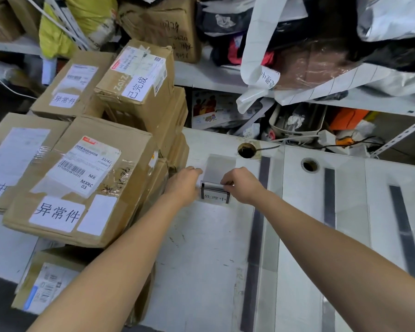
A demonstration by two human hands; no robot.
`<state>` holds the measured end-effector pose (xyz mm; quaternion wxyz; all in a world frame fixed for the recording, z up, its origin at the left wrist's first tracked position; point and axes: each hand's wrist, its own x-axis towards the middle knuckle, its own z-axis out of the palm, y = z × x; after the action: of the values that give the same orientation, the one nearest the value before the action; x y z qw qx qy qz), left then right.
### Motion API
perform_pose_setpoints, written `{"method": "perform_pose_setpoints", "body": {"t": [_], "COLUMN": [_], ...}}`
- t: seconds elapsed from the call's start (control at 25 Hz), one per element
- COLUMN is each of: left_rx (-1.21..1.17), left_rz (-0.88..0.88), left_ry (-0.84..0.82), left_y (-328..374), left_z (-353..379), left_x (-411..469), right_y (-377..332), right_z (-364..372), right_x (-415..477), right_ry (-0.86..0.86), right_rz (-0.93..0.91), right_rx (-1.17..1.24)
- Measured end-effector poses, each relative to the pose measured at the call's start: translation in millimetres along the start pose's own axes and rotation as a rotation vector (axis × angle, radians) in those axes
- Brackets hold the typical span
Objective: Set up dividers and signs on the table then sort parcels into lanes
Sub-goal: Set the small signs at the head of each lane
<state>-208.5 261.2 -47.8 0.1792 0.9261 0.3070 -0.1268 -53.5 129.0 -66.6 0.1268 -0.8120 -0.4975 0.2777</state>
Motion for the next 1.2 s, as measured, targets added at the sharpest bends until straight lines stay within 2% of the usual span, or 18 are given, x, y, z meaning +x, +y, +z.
{"method": "perform_pose_setpoints", "body": {"t": [0.24,0.48,0.88,1.2], "left_rx": [-0.015,0.030,-0.053,0.136], "left_rz": [-0.006,0.075,0.199,0.259], "left_ry": [0.005,-0.005,-0.155,-0.213], "left_y": [0.4,15.5,16.7,13.3], "left_z": [-2.8,0.2,-1.3,-10.0], "left_x": [6.9,14.9,37.0,32.0], "right_y": [5.0,11.7,24.3,26.2], "right_z": [-10.0,-38.8,-64.8,-55.9], "right_x": [-10.5,-22.6,-43.4,-45.5], "right_ry": [0.098,0.228,0.367,0.381], "right_rz": [-0.017,-0.024,0.023,0.013], "right_rx": [0.032,0.047,0.068,0.086]}}
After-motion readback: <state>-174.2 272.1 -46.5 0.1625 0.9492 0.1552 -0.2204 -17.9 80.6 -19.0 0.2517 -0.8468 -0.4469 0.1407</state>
